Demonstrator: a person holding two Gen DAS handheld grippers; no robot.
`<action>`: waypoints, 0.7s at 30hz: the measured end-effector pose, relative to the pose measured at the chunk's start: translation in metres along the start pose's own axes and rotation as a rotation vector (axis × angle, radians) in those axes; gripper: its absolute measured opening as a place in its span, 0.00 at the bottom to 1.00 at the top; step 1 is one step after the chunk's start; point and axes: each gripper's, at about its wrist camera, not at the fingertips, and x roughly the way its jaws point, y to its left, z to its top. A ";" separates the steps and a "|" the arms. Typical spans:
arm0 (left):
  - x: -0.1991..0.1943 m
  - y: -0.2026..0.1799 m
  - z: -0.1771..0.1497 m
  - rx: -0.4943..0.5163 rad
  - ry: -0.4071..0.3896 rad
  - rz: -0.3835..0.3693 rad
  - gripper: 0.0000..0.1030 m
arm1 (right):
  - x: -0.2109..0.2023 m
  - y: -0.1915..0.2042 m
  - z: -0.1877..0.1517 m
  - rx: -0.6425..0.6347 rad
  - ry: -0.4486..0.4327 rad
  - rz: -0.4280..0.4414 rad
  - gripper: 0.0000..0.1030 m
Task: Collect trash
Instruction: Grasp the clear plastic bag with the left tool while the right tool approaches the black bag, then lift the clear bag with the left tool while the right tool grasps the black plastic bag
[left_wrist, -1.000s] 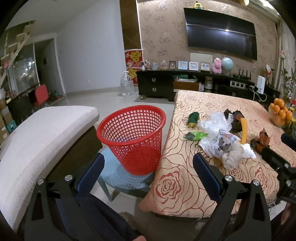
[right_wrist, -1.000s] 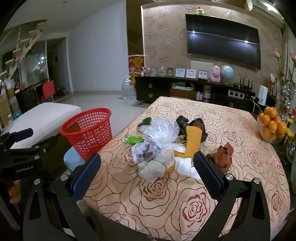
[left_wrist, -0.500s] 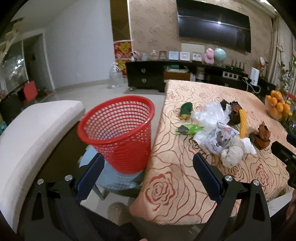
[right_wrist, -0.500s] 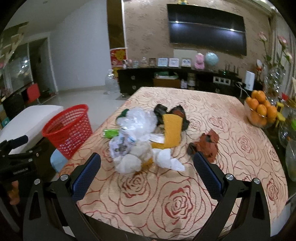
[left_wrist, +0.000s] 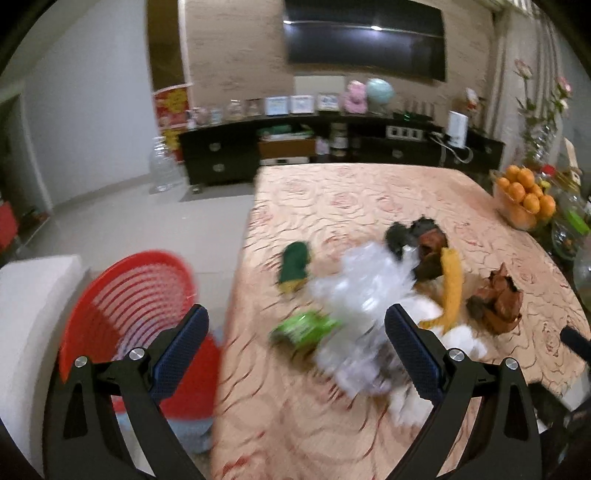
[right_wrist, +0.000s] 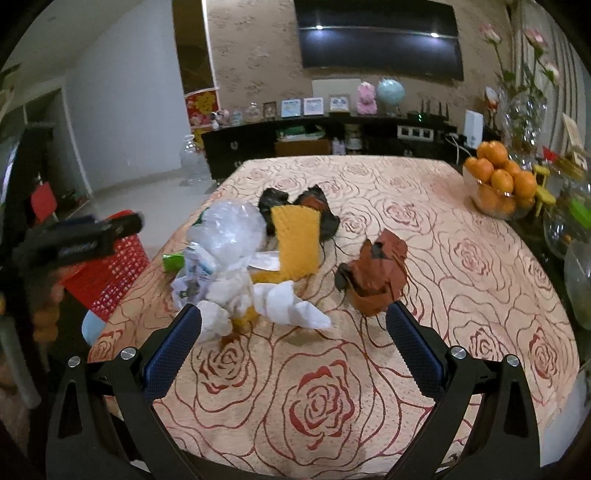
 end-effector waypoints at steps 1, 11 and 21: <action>0.007 -0.005 0.005 0.011 0.010 -0.009 0.90 | 0.001 -0.002 0.000 0.006 0.004 -0.001 0.94; 0.092 -0.046 0.025 0.085 0.172 -0.165 0.90 | 0.017 -0.010 -0.004 0.027 0.049 -0.009 0.94; 0.119 -0.056 0.018 0.052 0.228 -0.224 0.56 | 0.031 -0.013 -0.009 0.032 0.082 -0.021 0.94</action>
